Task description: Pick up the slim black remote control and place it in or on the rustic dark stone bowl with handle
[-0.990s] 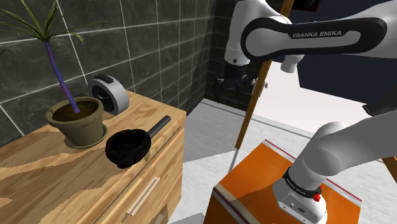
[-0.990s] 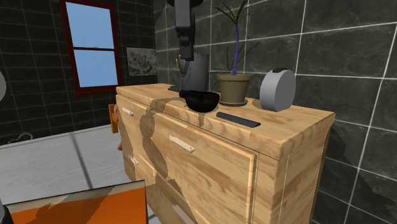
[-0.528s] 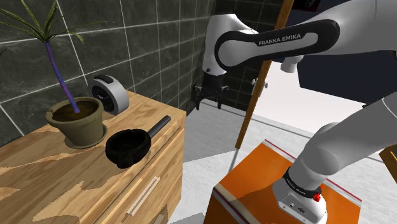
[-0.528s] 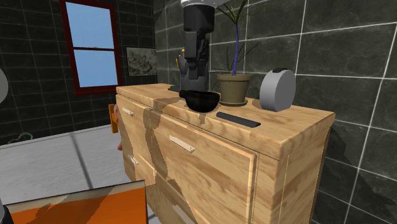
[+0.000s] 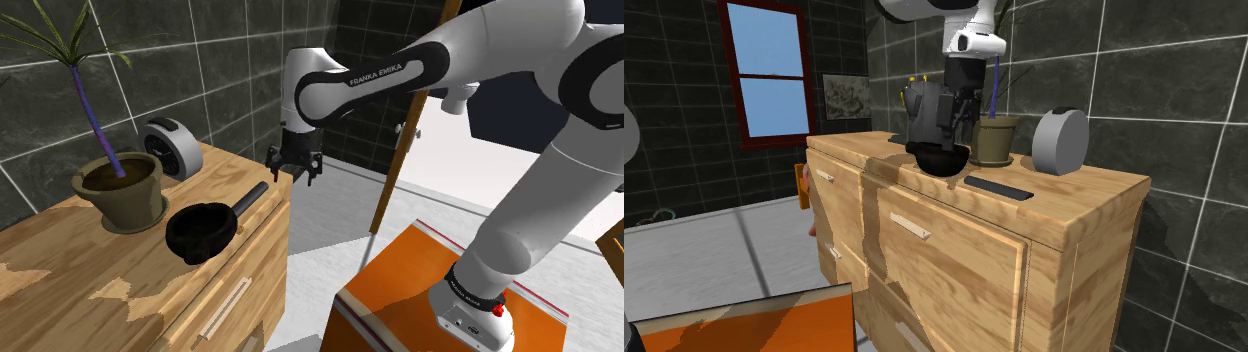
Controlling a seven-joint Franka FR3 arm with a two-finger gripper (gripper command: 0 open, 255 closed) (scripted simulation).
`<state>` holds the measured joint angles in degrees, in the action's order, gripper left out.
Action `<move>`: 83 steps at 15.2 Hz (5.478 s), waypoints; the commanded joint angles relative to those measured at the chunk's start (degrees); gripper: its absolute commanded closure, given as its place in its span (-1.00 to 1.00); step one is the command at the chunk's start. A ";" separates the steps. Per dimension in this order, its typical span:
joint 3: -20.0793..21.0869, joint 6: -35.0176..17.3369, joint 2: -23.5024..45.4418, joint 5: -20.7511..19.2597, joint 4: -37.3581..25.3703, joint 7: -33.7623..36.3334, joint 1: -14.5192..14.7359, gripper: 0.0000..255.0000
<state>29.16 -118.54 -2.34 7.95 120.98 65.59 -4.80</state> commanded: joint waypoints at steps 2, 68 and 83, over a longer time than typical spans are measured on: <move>0.74 -2.06 7.71 -2.20 -5.28 7.73 0.58 -1.00; -1.87 9.60 26.51 -5.97 -36.87 29.13 6.97 1.00; 0.91 7.88 29.23 -9.55 -40.08 43.84 18.90 1.00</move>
<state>29.96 -110.70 26.36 -1.18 81.65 108.25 13.07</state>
